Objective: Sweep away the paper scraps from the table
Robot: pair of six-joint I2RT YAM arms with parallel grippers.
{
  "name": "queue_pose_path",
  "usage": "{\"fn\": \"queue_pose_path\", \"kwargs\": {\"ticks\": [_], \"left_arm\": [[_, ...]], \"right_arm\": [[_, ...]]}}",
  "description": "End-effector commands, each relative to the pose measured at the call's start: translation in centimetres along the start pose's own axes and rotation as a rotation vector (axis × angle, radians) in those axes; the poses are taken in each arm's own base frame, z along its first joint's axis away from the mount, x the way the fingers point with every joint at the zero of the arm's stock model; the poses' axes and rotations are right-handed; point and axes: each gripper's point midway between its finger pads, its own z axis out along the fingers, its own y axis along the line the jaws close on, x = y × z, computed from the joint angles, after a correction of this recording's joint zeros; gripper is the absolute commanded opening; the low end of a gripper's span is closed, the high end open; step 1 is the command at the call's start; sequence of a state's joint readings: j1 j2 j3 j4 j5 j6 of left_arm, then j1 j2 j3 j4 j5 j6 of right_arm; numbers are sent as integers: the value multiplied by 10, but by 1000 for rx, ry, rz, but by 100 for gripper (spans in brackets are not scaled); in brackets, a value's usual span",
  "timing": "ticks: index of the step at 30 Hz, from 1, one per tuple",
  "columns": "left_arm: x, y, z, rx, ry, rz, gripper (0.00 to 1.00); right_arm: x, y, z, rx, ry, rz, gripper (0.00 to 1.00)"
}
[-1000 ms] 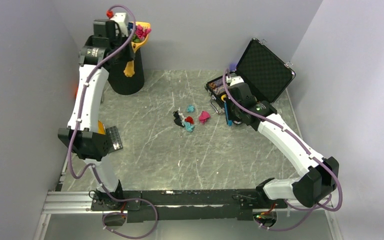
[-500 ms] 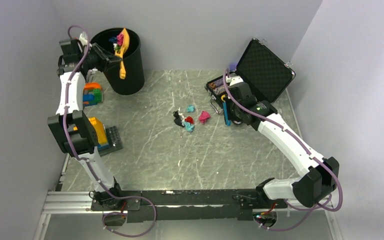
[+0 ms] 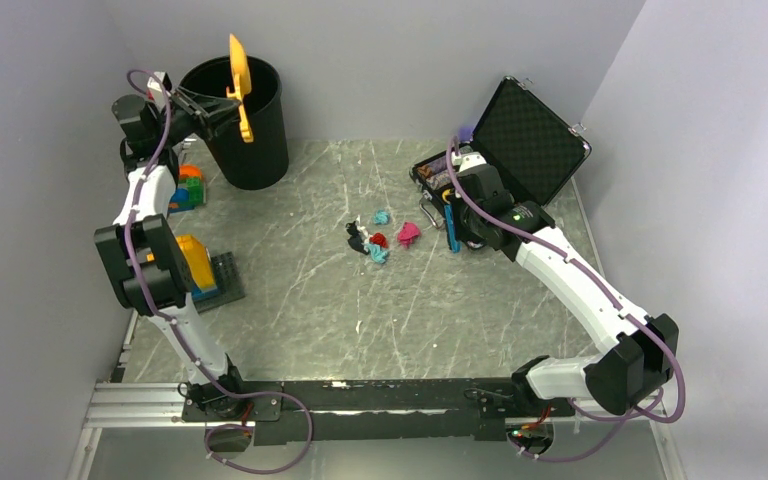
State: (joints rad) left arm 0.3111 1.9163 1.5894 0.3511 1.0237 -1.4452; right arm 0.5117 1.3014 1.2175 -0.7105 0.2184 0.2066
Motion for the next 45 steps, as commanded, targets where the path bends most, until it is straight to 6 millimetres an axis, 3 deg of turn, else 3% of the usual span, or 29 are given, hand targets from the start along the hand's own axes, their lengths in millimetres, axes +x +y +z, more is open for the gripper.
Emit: {"fn": "queue_pose_path", "kwargs": {"ticks": [1,8,14,17,21,22,28,33,37,41,45], "left_arm": [[6,-59,-10,170,38,83,0],[16,-71,-12,204,59,104,0],[73,-92,0,142,138,303,0],[103,-88,0,20,134,444,0],[151,-55,-12,-242,137,627,0],[171,-42,-18,-303,166,655,0],[243,44,-54,-589,253,805,0],[293,118,-92,-866,373,892,0],[337,162,-102,-964,446,924,0],[367,181,-105,-1038,466,1026,0],[387,183,-110,-1105,504,1129,0]], "right_arm": [[-16,3,-14,-26,-55,29,0],[-16,1,-16,-22,-63,30,0],[-26,5,-20,-41,-108,54,0],[-30,7,-26,-64,-136,65,0],[-30,12,-33,-103,-172,72,0],[-29,13,-33,-115,-176,73,0],[-24,36,-33,-244,-186,94,0],[-24,57,-36,-371,-219,143,0],[-20,79,-30,-492,-230,169,0],[-10,95,-20,-570,-201,189,0],[-9,97,-10,-568,-202,187,0]]}}
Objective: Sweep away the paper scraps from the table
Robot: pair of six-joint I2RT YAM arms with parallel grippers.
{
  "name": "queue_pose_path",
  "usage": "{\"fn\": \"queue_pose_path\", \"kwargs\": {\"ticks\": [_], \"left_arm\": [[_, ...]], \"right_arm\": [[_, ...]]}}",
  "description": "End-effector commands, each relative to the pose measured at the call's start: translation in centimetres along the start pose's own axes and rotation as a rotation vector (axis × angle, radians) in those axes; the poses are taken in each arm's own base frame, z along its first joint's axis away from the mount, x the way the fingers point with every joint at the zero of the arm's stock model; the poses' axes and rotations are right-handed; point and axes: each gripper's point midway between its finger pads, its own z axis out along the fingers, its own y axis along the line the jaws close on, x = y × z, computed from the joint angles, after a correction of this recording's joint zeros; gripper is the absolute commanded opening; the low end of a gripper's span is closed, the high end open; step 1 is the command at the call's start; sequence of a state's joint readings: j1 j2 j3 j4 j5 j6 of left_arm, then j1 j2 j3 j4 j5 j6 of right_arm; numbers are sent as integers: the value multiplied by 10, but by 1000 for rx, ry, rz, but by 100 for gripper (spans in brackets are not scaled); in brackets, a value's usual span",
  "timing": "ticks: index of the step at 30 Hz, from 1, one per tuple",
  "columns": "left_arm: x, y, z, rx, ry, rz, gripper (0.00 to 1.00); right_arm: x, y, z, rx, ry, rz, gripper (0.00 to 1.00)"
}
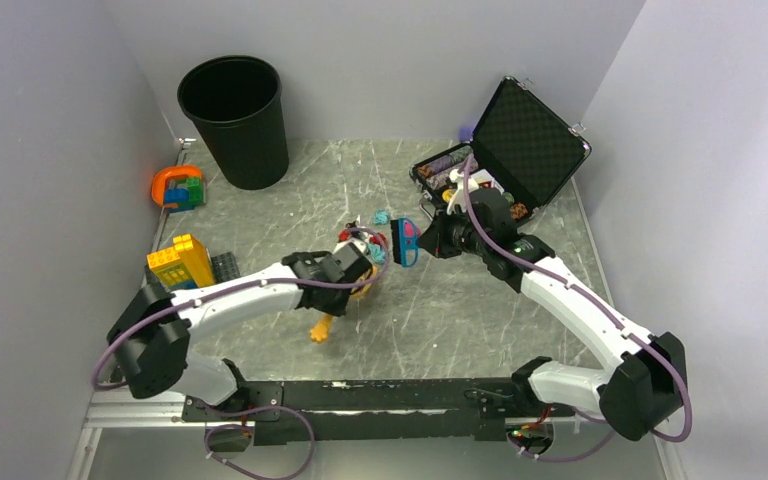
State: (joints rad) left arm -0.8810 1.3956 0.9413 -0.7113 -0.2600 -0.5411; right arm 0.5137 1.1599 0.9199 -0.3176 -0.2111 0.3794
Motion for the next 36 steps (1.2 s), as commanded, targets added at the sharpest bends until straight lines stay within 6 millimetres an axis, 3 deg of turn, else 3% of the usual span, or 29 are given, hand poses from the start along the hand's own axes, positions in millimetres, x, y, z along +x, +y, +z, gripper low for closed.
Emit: {"fn": "queue_pose_path", "kwargs": {"ticks": [1,11,17,22,36], "left_arm": [[-12,-4,-6,-141,-74,29,0],[6,-54,-13,32,-22,161,0],[6,-74,-26,186,-46,192,0],[10,-94,-20,284,-31,246,0],[14,-106,-2,303,-2,277,0]], "right_arm": [[-21,18,10,-99,-91,6,0],[12,17,31,-162,-32,62,0],[28,10,19,-144,-24,42,0],[45,8,14,-151,22,24,0],[125,-55,24,122,236,125,0]]}}
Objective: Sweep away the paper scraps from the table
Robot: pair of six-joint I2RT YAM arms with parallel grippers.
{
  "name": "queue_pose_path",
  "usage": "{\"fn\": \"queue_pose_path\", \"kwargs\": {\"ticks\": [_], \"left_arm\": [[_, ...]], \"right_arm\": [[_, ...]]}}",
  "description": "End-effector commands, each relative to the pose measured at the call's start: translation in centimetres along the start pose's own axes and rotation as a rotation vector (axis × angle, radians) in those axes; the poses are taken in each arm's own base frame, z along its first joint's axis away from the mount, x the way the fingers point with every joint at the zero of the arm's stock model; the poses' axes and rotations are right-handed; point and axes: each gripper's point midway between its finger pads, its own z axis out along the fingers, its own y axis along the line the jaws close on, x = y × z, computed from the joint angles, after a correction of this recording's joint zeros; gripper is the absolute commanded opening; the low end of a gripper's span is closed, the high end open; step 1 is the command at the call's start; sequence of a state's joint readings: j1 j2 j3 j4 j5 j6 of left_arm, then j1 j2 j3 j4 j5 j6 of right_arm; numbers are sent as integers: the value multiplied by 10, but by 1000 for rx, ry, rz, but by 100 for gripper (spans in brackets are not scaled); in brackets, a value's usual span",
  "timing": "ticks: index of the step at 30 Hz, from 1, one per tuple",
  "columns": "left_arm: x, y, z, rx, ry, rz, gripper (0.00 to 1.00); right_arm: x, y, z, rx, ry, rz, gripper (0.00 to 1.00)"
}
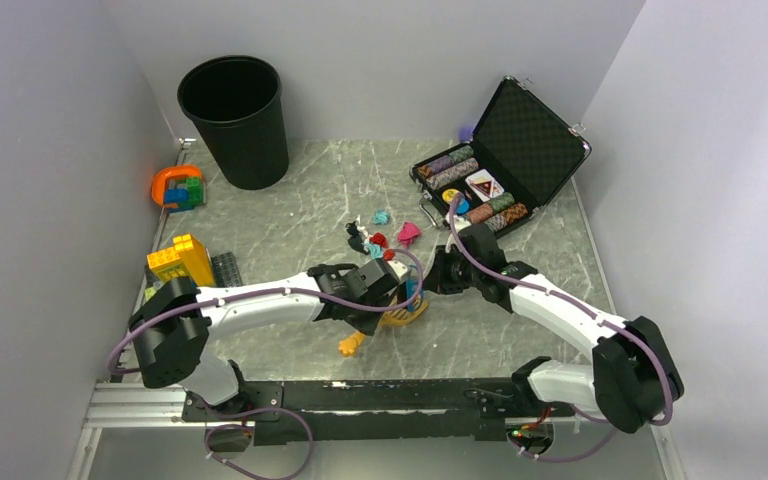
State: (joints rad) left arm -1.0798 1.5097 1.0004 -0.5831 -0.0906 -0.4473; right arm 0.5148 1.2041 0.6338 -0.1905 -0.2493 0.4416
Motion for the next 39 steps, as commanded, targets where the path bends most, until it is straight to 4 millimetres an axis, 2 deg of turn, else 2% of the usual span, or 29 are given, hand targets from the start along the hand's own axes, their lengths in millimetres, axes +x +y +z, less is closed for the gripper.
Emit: {"fn": "queue_pose_path", "kwargs": {"ticks": [1,2,6,10,13,19,25,27,31,34,38,39], "left_arm": [[-8,-7,3,29,-28,23,0],[-8,-8,4,33,-30,24,0],[-11,-14,1,74,-54,27,15],[-15,-12,-7,72,-96,22,39],[-18,-6,-10,46,-119,16,51],[-19,1,-13,23,-167,1,61],[-20,4,-11,-3,-201,7,66],[-18,8,-10,-36,-216,10,72],[-13,2,-7,5,-248,16,89],[-9,2,-5,9,-253,8,88],[-7,0,-1,20,-249,6,76],[-13,12,-1,-46,-280,-3,72]], "right_arm": [[20,-21,6,84,48,26,0],[24,-23,8,90,62,28,0],[32,-27,14,102,110,32,0],[32,-27,13,98,105,27,0],[32,-27,14,99,115,19,0],[37,-29,16,105,144,15,0],[35,-28,14,106,137,12,0],[36,-29,14,106,139,13,0],[35,-28,16,101,144,12,0],[36,-27,16,97,150,12,0],[36,-27,16,98,150,7,0],[35,-27,16,95,150,5,0]]}}
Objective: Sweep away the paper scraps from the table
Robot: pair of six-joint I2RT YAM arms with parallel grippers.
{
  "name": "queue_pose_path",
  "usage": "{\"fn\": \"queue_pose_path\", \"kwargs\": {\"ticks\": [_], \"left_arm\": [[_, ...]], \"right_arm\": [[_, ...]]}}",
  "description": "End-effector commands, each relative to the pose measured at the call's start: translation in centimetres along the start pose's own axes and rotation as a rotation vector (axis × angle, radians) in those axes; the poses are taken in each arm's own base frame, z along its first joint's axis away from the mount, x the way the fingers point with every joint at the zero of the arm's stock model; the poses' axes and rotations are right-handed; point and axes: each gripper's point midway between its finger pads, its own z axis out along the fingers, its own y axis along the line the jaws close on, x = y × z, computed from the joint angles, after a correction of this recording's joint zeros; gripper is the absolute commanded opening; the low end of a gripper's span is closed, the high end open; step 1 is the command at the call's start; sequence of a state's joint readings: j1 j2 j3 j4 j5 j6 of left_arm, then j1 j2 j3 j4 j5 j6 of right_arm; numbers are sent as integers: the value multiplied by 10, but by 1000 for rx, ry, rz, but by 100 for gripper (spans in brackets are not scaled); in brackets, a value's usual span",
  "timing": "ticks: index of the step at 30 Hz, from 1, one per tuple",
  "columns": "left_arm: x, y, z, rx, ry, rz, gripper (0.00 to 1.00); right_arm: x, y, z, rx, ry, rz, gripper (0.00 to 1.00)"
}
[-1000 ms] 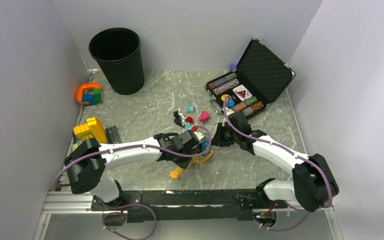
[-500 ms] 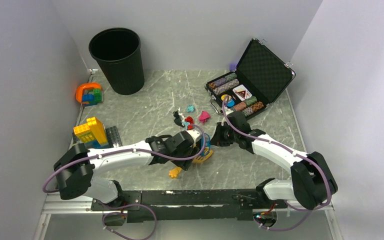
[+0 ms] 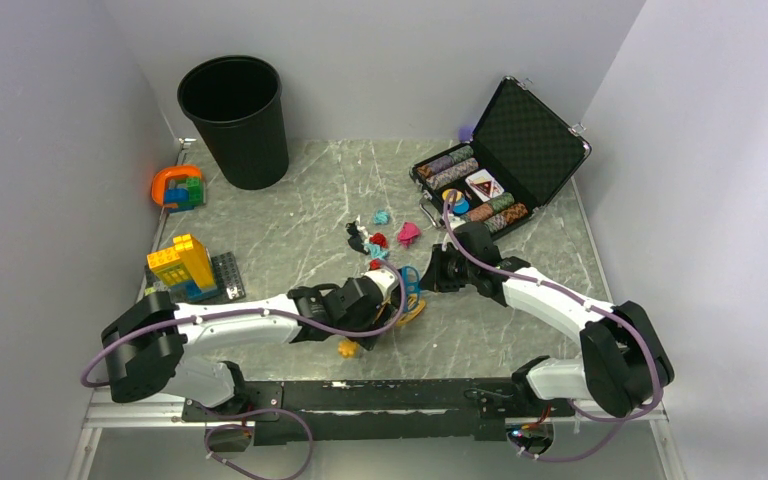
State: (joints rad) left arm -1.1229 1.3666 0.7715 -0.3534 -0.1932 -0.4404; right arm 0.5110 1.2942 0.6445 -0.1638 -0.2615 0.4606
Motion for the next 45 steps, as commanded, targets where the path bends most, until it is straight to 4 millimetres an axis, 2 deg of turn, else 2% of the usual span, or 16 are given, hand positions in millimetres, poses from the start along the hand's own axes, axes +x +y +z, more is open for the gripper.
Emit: {"fn": "queue_pose_path", "kwargs": {"ticks": [1,3,4,11,13,15,19,23,26,28,31,34,38,41,42,45], "left_arm": [[-20,-8,-1,22,-81,-20,68],[-19,-11,1,25,-65,-19,56],[-18,-11,3,21,-55,-18,55],[-10,-13,13,11,-24,-16,56],[-11,-12,12,9,-32,-19,53],[-12,-10,10,2,-41,-20,40],[-16,-3,2,-35,-53,-28,1],[-25,-1,-10,-44,-65,-28,0],[-32,-3,-26,-23,-77,-19,0],[-37,0,-41,-30,-81,-5,0],[-38,24,-67,-136,-30,10,0],[-39,44,-86,-176,23,-3,0],[-33,88,-104,-300,78,-119,0],[-34,110,-111,-306,42,-229,0],[-36,115,-112,-301,14,-263,0],[-38,133,-121,-338,-43,-344,0]], "right_arm": [[27,-22,2,84,100,-28,0],[27,-21,3,82,103,-29,0],[27,-21,3,83,105,-31,0],[28,-21,4,81,107,-29,0],[28,-21,4,82,107,-29,0],[28,-22,4,84,108,-29,0],[25,-20,1,83,99,-29,0],[1,-9,-14,80,30,-47,0],[-28,5,-40,84,-72,-65,0],[-50,6,-62,131,-160,-75,0],[-76,2,-91,214,-270,-89,0],[-97,-1,-106,277,-333,-118,0],[-117,-8,-105,377,-302,-124,0],[-137,-8,-102,442,-290,-54,0],[-143,-3,-97,431,-283,-42,0],[-165,36,-75,250,-282,-33,0]]}}
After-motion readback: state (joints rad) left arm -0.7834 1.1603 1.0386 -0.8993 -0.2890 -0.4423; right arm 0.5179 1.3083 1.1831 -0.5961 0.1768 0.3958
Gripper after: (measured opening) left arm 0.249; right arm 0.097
